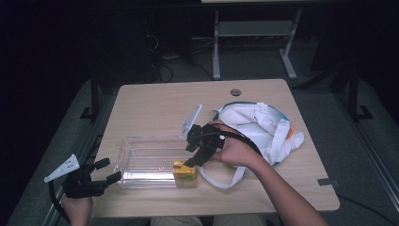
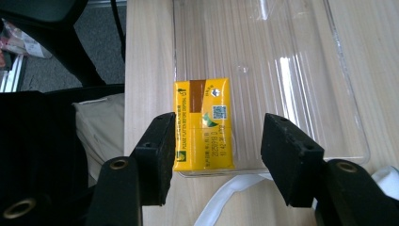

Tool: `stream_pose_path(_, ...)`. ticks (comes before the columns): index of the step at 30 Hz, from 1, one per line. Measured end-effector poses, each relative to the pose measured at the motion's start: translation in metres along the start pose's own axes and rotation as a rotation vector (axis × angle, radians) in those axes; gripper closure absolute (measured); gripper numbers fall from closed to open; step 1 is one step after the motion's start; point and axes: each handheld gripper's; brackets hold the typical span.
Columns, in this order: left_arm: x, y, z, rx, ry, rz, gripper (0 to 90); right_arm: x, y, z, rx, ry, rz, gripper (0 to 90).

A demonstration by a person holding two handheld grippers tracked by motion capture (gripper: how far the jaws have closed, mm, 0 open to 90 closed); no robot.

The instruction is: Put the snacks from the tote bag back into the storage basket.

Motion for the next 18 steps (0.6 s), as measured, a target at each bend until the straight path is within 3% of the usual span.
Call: stream_pose_path(18,0.0,0.0,0.0,-0.01,0.001,0.008,12.8,0.018,-0.01,-0.013,-0.047,-0.052,-0.035,44.7)
Point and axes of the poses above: each handheld gripper's, and its own axes: x roughly backward along the jaws, y roughly out of its top, z roughly to its left, and after that the axes turned 11 degrees about -x, right-handed
